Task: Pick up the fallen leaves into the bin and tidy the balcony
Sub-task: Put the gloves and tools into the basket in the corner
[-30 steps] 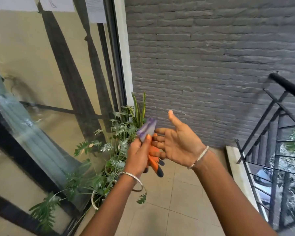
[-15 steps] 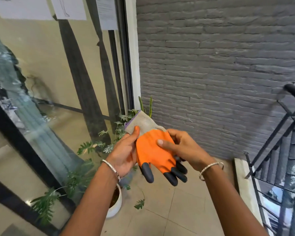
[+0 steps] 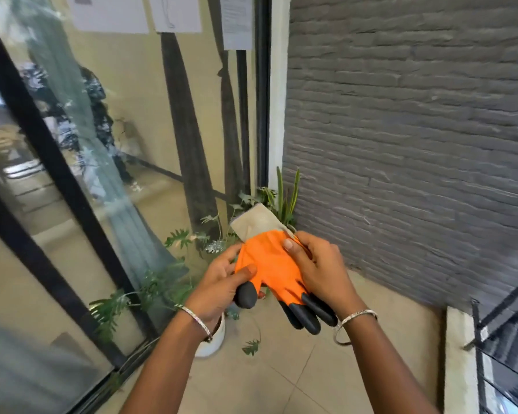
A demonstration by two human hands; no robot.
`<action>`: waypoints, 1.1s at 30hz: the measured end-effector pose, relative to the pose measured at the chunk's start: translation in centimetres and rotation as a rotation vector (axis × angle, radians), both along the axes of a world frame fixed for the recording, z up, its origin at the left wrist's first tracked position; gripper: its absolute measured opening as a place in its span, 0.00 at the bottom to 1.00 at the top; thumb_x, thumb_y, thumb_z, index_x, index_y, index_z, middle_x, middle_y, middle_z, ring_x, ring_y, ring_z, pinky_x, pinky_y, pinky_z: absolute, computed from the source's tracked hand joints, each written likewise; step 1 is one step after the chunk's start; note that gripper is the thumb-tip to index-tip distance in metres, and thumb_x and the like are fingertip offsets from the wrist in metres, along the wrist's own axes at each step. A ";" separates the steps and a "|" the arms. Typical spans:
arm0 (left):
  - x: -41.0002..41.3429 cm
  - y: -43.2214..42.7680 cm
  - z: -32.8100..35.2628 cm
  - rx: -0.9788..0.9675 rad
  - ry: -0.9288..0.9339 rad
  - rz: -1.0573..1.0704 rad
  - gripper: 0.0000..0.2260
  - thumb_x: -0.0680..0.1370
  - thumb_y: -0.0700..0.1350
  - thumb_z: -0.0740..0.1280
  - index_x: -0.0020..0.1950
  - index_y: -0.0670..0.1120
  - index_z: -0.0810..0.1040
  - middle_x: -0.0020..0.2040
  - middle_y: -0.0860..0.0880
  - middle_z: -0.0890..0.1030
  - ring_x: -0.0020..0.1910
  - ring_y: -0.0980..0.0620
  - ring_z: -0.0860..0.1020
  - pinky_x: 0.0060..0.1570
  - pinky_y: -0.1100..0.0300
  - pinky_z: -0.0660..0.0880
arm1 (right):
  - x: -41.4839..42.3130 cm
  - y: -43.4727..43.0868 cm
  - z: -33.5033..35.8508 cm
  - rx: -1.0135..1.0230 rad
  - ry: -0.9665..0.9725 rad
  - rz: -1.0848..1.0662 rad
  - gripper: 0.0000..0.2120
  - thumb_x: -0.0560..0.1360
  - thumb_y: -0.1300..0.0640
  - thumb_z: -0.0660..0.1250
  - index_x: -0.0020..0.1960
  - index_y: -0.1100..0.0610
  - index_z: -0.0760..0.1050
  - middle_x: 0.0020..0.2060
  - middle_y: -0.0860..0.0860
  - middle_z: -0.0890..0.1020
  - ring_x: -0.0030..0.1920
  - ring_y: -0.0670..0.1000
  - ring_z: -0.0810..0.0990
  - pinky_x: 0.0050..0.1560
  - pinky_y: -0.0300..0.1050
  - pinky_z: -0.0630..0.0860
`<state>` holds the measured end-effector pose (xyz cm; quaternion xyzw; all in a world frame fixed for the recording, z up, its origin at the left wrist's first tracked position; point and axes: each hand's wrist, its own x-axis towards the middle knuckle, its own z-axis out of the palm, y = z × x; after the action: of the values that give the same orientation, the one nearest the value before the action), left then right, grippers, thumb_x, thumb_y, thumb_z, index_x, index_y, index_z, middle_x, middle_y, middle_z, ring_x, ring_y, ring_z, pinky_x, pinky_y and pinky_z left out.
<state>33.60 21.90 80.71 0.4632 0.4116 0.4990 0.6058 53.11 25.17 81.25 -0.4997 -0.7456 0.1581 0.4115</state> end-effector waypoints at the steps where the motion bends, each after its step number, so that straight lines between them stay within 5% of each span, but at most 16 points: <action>1: -0.3 -0.5 -0.2 -0.011 0.009 0.025 0.16 0.80 0.35 0.64 0.68 0.41 0.72 0.54 0.36 0.82 0.45 0.42 0.82 0.43 0.46 0.81 | -0.1 0.0 -0.1 -0.005 0.002 0.016 0.18 0.81 0.47 0.61 0.35 0.53 0.65 0.26 0.46 0.68 0.29 0.45 0.68 0.31 0.44 0.62; 6: -1.9 -4.5 -1.2 -0.196 -0.051 0.224 0.13 0.78 0.48 0.68 0.58 0.42 0.81 0.52 0.32 0.79 0.48 0.39 0.74 0.50 0.46 0.73 | -3.1 -0.7 -1.3 -0.020 -0.023 0.151 0.17 0.81 0.46 0.60 0.37 0.53 0.66 0.27 0.48 0.71 0.30 0.47 0.72 0.33 0.52 0.67; 10: -4.0 -8.0 -2.0 -0.257 -0.040 0.348 0.17 0.77 0.43 0.70 0.63 0.39 0.75 0.56 0.37 0.82 0.53 0.35 0.81 0.54 0.41 0.79 | -8.3 -2.5 -3.1 0.067 -0.176 0.236 0.14 0.82 0.44 0.57 0.42 0.50 0.66 0.31 0.52 0.77 0.36 0.57 0.78 0.31 0.50 0.64; 13: -6.6 -10.2 -2.8 -0.265 0.007 0.480 0.13 0.77 0.33 0.67 0.61 0.39 0.73 0.49 0.40 0.84 0.44 0.43 0.83 0.40 0.52 0.81 | -12.0 -3.4 -4.0 0.091 -0.177 0.348 0.11 0.81 0.43 0.57 0.47 0.50 0.69 0.34 0.52 0.79 0.38 0.59 0.79 0.32 0.51 0.65; 17: -10.4 -14.0 -2.9 -0.274 0.022 0.659 0.12 0.77 0.29 0.65 0.58 0.40 0.75 0.44 0.38 0.80 0.43 0.40 0.78 0.37 0.54 0.82 | -16.0 -4.7 -4.4 -0.046 -0.073 0.524 0.12 0.79 0.41 0.63 0.45 0.50 0.72 0.32 0.47 0.76 0.36 0.52 0.77 0.36 0.52 0.72; 21: -13.5 -17.2 -3.7 -0.273 0.038 0.855 0.10 0.77 0.29 0.65 0.57 0.36 0.74 0.34 0.40 0.77 0.36 0.44 0.73 0.44 0.48 0.75 | -19.5 -6.7 -3.8 -0.091 0.086 0.503 0.07 0.77 0.49 0.68 0.52 0.50 0.79 0.43 0.44 0.81 0.44 0.44 0.79 0.45 0.44 0.75; 24: -15.8 -19.6 -3.9 -0.268 0.009 1.029 0.07 0.78 0.30 0.64 0.53 0.39 0.74 0.27 0.44 0.75 0.23 0.50 0.70 0.36 0.53 0.70 | -22.9 -9.6 -2.5 -0.126 0.161 0.535 0.03 0.76 0.55 0.69 0.49 0.49 0.79 0.41 0.43 0.82 0.42 0.41 0.79 0.42 0.40 0.75; 26: -17.2 -21.1 -3.7 -0.277 0.005 1.105 0.06 0.79 0.30 0.62 0.53 0.39 0.72 0.23 0.46 0.73 0.18 0.52 0.68 0.28 0.61 0.68 | -25.2 -12.0 -1.9 -0.204 0.158 0.695 0.08 0.74 0.58 0.69 0.51 0.49 0.80 0.42 0.43 0.83 0.42 0.41 0.80 0.41 0.38 0.76; 28: -19.1 -23.3 -3.6 -0.279 -0.045 1.150 0.07 0.79 0.29 0.60 0.54 0.37 0.72 0.25 0.45 0.73 0.20 0.51 0.69 0.26 0.63 0.68 | -28.1 -15.0 -2.0 -0.223 0.024 0.932 0.18 0.70 0.58 0.69 0.60 0.50 0.78 0.53 0.44 0.82 0.51 0.41 0.80 0.51 0.32 0.74; 31: -21.9 -26.9 -3.2 -0.238 -0.192 1.179 0.09 0.79 0.29 0.57 0.54 0.36 0.74 0.33 0.42 0.75 0.29 0.48 0.73 0.33 0.56 0.74 | -32.1 -19.5 -3.4 -0.185 -0.270 1.176 0.36 0.70 0.57 0.69 0.76 0.55 0.63 0.70 0.48 0.70 0.69 0.45 0.68 0.65 0.25 0.58; 33: -24.0 -29.7 -2.8 -0.208 -0.321 1.185 0.09 0.80 0.33 0.57 0.52 0.39 0.76 0.38 0.40 0.77 0.32 0.47 0.75 0.39 0.51 0.78 | -34.9 -22.1 -4.5 -0.151 -0.345 1.285 0.43 0.70 0.53 0.70 0.79 0.55 0.53 0.77 0.47 0.60 0.76 0.45 0.56 0.74 0.34 0.54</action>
<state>9.61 -7.78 77.91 0.0137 0.5489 0.7713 0.3220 18.21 3.04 76.79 -0.0019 -0.9370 0.3412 0.0746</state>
